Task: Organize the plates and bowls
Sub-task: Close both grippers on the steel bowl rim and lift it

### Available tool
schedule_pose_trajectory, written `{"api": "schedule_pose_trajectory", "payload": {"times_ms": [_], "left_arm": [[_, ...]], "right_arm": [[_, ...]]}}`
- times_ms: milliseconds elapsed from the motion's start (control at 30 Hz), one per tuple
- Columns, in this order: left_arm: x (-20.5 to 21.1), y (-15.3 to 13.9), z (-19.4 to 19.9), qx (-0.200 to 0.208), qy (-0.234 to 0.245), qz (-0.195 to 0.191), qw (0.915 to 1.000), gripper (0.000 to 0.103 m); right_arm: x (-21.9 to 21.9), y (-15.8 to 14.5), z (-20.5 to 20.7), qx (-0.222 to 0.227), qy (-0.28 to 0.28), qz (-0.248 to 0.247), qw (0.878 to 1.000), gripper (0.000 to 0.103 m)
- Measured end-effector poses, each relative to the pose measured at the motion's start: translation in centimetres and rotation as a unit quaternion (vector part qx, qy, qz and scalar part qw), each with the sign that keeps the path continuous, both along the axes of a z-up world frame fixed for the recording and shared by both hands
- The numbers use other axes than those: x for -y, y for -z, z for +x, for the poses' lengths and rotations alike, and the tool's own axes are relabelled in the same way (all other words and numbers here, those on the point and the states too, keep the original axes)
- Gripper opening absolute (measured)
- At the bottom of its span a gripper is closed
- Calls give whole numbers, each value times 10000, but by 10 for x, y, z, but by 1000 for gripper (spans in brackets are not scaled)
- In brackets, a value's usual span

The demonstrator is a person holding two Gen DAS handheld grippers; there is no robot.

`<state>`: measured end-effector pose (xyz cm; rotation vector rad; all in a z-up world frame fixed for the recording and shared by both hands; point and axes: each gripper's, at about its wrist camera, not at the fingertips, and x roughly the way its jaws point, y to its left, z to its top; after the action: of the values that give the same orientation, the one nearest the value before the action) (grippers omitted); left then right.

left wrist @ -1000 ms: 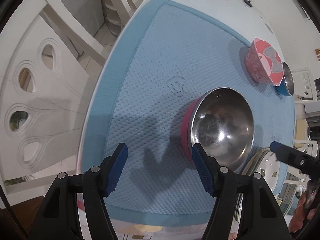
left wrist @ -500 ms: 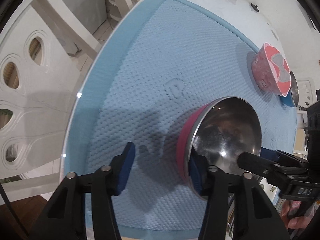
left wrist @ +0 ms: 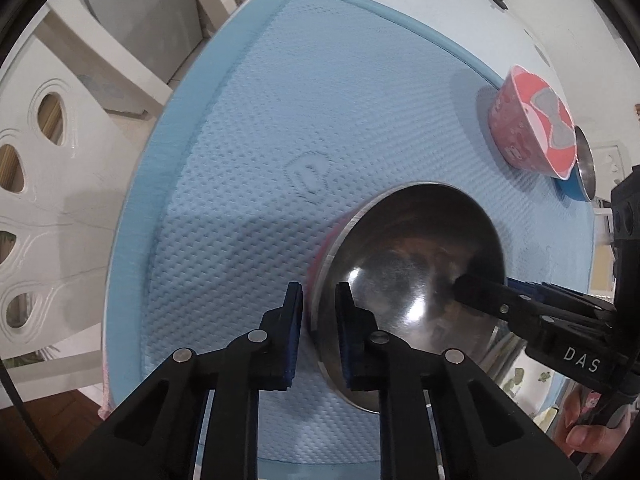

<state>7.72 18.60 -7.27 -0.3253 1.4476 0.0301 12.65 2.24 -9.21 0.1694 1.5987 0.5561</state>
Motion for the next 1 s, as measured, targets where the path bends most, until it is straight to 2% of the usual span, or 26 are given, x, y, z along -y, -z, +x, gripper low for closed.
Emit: {"api": "schedule_pose_trajectory", "payload": {"times_ms": [133,267,467,667,1000], "left_arm": [[7,-4,4,-7,63,157,9999,13],[9,-7,8,-20,71,80,9999,13],[19,-18,13,66,219,180,9996,13],[29,-32,23,184,354,105,9991,13],[55,-61,52,484,637,-45,9968,13]], "right_arm": [[1,-2,-1,22,-10,45,10000,22],[7,-3,0,29,159,97,9998,22],[13,-15,0,174,195,98,9996,22],[33,-25,2,181,488,324,9981,22],[74,-65,20,578,902,562,9927,22]]}}
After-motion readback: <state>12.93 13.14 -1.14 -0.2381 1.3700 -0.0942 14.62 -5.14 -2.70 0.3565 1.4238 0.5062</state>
